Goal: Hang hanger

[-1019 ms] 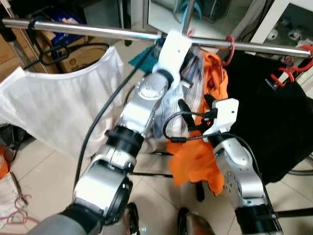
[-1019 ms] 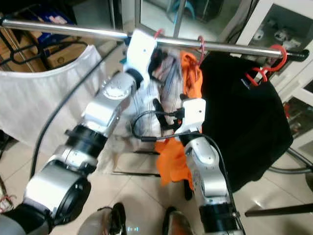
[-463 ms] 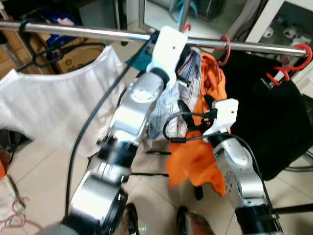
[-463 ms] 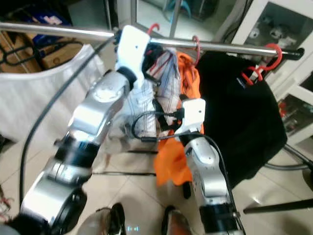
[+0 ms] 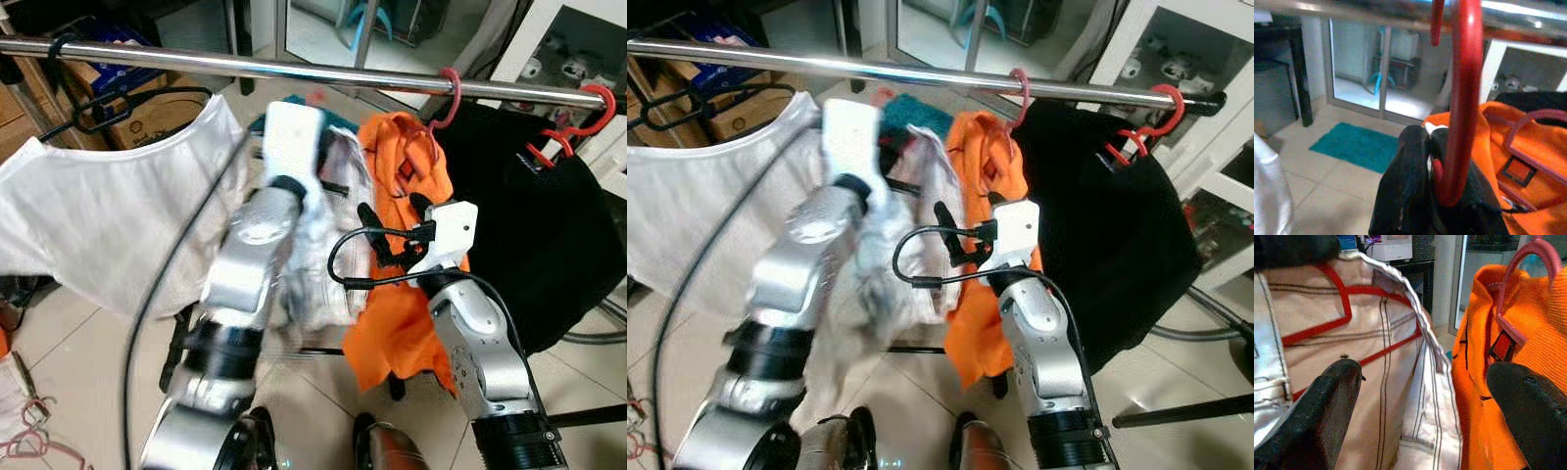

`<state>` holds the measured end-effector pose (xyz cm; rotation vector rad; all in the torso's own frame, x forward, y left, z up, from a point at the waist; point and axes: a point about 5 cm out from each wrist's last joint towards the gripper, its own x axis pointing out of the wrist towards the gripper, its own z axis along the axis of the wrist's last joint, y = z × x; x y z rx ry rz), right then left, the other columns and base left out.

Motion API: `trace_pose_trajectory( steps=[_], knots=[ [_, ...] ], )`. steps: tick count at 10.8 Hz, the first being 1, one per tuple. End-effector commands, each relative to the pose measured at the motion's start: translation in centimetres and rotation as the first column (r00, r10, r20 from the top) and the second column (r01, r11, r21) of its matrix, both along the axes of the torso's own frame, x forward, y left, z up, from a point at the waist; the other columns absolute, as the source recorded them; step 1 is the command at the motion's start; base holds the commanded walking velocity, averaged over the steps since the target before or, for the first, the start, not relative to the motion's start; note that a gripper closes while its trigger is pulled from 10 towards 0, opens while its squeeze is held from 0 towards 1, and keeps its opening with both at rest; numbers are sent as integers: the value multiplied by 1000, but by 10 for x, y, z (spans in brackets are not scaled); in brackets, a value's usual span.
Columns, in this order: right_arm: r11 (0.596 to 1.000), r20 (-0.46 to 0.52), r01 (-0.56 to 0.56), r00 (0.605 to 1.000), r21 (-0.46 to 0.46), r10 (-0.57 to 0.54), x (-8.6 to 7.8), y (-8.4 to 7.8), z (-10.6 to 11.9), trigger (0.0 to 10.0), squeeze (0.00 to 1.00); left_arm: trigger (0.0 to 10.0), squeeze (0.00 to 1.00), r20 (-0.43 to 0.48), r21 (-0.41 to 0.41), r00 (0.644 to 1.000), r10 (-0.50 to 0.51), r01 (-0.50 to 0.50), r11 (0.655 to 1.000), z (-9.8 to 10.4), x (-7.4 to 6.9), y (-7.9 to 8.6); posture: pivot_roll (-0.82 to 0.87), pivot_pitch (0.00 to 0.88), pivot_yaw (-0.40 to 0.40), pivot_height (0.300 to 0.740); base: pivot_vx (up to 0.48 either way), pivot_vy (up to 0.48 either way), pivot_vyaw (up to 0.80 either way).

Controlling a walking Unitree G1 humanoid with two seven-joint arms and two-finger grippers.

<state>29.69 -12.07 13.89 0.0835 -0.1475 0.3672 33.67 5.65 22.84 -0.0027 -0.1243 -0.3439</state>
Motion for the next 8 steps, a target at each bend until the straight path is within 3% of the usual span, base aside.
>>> trace_pose_trajectory(
  steps=[1,3,5,7,8],
  knots=[
    [1000,-20,13,1000,-5,-13,-1,-5,-5,10000,0,0,0,103,-11,994,-35,36,999,18,-9,-7,-147,156,-68,740,0,0,0],
    [1000,-22,21,1000,-4,-21,0,-7,-5,10000,0,0,0,31,44,999,-28,27,999,-11,-20,-4,-145,159,-61,740,0,0,0],
    [993,-72,113,991,41,-110,4,-22,-12,10000,0,0,0,43,62,997,-63,60,996,-37,-29,8,-136,151,-50,740,0,0,0],
    [982,-73,187,980,5,-186,2,-42,-20,10000,0,10000,0,-40,127,998,40,-35,991,-73,-39,39,-125,138,-32,740,0,0,0],
    [980,-75,200,977,-12,-201,-2,-46,-25,10000,0,10000,0,-53,117,994,99,-92,989,-83,-43,51,-115,134,-30,740,0,0,0]
  ],
)
